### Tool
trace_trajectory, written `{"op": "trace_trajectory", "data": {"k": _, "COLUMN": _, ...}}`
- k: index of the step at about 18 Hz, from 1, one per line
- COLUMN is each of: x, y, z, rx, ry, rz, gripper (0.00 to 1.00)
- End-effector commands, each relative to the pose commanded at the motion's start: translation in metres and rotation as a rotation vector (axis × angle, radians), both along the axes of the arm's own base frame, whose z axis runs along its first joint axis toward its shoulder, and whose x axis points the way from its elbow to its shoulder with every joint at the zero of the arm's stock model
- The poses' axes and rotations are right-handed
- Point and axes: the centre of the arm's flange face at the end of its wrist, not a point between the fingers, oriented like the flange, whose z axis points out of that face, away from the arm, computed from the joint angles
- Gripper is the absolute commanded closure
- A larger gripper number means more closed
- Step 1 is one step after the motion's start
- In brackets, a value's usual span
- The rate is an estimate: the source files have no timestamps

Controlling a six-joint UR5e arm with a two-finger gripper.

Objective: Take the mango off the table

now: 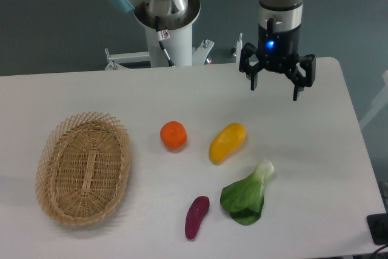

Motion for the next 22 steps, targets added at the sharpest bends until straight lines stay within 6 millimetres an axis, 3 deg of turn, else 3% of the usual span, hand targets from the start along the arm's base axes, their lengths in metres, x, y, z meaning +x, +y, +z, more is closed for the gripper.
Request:
{"op": "trace_trajectory", "data": {"k": 7, "x": -0.001, "y": 0.003, "z": -0.002, "rx": -0.006, "ry": 0.017, "rz": 0.002, "gripper": 0.0}}
{"op": "trace_trajectory", "data": {"k": 14, "x": 0.005, "y": 0.002, "z": -0.036, "rx": 0.01, "ry": 0.031, "rz": 0.033, "gripper": 0.0}}
{"op": "trace_trajectory", "data": {"k": 20, "x": -0.003, "y": 0.007, "z": -0.063, "rx": -0.021, "ry": -0.001, "rz": 0.02, "gripper": 0.0}}
{"op": "trace_trajectory", "data": {"k": 22, "x": -0.006, "y": 0.012, "z": -0.081, "rx": -0.054, "ry": -0.021, "rz": 0.009, "gripper": 0.0}}
